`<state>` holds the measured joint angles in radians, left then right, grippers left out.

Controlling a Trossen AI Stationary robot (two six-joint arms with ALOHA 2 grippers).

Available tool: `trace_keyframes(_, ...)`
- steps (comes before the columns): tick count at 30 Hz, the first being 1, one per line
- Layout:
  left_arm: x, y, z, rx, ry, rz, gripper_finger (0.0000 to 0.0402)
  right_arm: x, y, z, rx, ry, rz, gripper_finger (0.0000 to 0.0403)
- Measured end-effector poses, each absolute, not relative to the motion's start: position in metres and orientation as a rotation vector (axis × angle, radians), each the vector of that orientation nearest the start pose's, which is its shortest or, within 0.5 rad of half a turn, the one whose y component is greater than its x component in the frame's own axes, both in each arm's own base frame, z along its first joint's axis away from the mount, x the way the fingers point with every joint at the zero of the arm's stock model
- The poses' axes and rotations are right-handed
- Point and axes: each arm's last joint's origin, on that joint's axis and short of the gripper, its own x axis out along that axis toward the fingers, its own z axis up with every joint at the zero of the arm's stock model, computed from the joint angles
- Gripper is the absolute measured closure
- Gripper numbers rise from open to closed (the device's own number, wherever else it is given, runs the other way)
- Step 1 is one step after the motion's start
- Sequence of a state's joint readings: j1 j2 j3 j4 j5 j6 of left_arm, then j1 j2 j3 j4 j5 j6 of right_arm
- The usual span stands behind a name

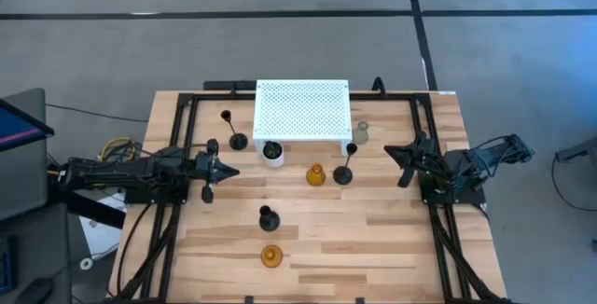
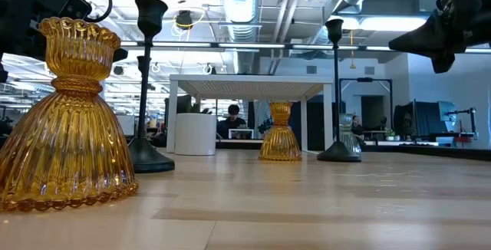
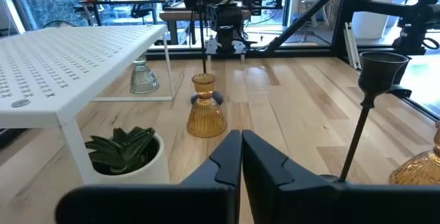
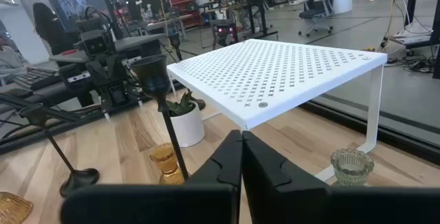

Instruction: Pick & Place candle stick holders

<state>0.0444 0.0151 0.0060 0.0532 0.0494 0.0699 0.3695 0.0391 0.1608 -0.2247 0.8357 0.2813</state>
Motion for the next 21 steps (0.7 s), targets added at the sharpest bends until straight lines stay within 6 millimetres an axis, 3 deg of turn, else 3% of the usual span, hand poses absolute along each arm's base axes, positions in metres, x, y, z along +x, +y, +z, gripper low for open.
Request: trace_keyframes(21,0.1052,0.0037,0.1602,0.066,0.071,-0.003,0.0389,0.0812,0.0084,0.1942,0.217,0.019,-0.474,0.0403)
